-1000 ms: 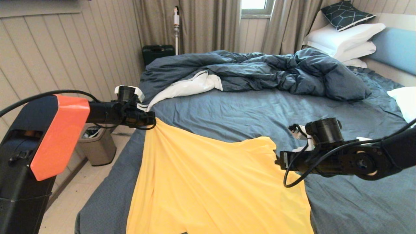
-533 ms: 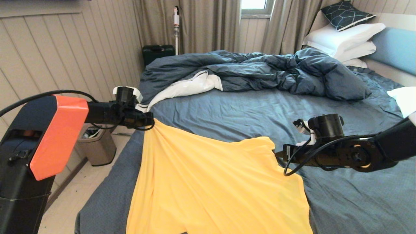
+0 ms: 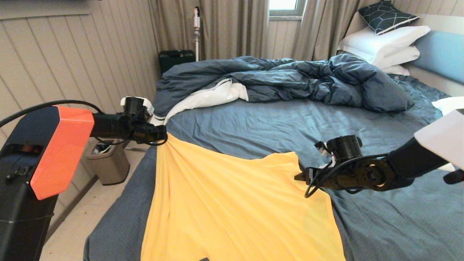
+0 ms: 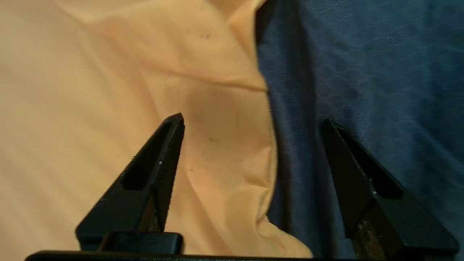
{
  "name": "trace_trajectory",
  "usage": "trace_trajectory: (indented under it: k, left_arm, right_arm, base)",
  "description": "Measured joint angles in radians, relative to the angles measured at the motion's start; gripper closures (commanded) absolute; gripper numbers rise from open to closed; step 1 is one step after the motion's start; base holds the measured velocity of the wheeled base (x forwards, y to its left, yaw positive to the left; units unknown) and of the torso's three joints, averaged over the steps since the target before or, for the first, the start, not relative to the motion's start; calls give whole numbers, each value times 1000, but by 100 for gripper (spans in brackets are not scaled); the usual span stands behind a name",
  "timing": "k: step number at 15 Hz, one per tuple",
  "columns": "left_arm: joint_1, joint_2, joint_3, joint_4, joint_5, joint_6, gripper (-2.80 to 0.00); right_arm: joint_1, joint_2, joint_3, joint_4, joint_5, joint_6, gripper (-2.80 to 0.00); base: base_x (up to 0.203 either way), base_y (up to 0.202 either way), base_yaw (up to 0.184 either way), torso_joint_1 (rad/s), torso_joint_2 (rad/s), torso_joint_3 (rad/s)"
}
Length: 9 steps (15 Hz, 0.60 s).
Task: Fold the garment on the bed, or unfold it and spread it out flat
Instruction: Unford the yellow T-shirt
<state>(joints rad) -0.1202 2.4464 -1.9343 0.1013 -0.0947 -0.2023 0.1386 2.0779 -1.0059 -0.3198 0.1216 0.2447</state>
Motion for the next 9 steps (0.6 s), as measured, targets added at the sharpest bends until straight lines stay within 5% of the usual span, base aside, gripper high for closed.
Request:
trace_trajectory:
  k: [5, 6, 9]
  left_arm:
    - [0, 5, 0, 0, 0, 0, 0]
    - [0, 7, 0, 0, 0, 0, 0]
    - [-1, 12, 0, -1, 0, 0, 0]
  right_arm:
    - [26, 44, -43, 1, -4, 1, -280]
    - [31, 51, -55, 1, -4, 1, 0]
    - [39, 65, -73, 1, -23, 1, 0]
  base:
    - [0, 0, 0, 0, 0, 0]
    - [0, 0, 0, 0, 0, 0]
    - [0, 0, 0, 0, 0, 0]
